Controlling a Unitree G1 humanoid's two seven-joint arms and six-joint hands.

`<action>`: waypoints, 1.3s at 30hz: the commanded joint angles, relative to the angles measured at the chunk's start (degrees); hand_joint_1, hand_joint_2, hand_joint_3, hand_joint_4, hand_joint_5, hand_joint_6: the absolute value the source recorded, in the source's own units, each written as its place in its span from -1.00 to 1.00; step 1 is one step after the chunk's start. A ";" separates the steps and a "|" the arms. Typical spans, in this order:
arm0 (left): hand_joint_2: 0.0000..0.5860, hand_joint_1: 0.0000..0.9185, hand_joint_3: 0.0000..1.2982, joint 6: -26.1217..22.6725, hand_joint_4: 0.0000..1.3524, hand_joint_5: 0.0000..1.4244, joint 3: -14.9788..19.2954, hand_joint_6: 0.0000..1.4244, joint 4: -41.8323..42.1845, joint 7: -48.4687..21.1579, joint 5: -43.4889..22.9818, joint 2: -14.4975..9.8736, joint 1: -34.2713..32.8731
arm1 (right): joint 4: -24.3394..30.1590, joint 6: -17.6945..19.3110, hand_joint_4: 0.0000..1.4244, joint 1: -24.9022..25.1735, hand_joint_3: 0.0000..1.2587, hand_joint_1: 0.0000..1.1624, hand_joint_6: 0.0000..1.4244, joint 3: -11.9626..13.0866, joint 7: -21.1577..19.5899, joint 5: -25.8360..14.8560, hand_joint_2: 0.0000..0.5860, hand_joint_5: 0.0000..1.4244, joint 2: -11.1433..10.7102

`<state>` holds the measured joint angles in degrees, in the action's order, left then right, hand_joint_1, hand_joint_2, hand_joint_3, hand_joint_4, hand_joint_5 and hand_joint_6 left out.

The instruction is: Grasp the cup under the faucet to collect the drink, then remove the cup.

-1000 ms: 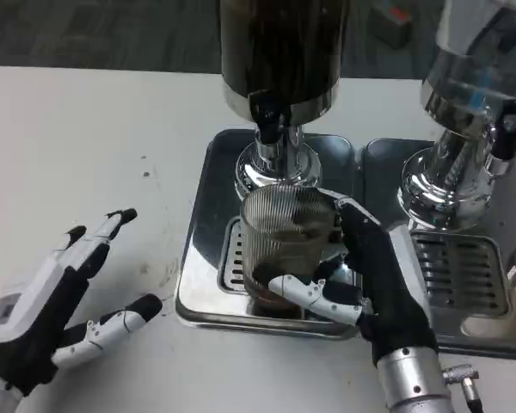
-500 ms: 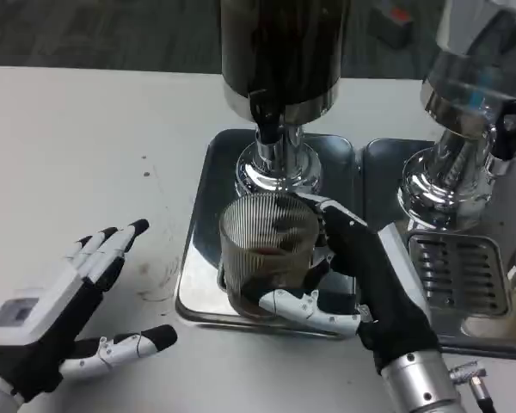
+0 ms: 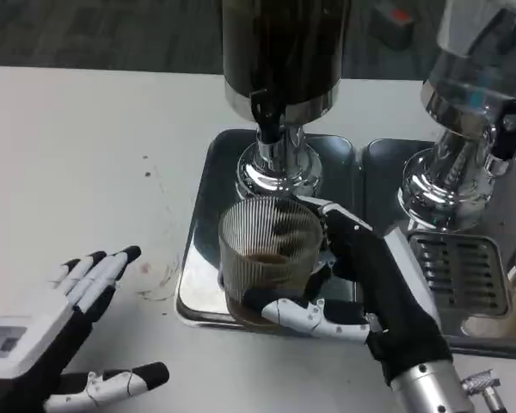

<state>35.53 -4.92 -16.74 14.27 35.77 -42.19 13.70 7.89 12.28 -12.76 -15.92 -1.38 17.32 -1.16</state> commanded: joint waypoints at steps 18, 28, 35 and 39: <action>-0.82 -1.00 -1.00 -1.17 -1.00 -1.00 2.50 -1.00 4.36 -0.36 1.03 -0.26 4.24 | 7.13 -0.69 -0.23 -3.25 -0.41 0.81 0.32 -1.19 2.14 -2.25 -0.25 0.02 -0.13; -0.83 -1.00 -1.00 -1.02 -1.00 -1.00 2.45 -1.00 3.66 -0.50 0.87 -0.43 3.72 | 6.64 -0.28 -0.23 -3.43 -0.41 0.81 0.32 -1.32 1.43 -2.11 -0.25 0.03 0.43; -0.83 -1.00 -1.00 -0.83 -1.00 -1.00 2.33 -1.00 3.33 -0.31 0.63 -0.07 3.59 | 6.85 -0.22 -0.23 -4.12 -0.40 0.81 0.32 -1.52 0.33 -1.63 -0.25 0.03 0.99; -0.83 -1.00 -1.00 -0.88 -1.00 -1.00 2.27 -1.00 3.41 -0.35 0.63 0.04 3.61 | 6.78 -0.36 -0.23 -4.19 -0.40 0.81 0.32 -1.48 0.42 -1.84 -0.25 0.03 1.03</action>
<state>34.40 -2.93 -12.97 14.11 36.42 -42.18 17.46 13.62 10.83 -17.25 -17.07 -0.40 16.37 -0.72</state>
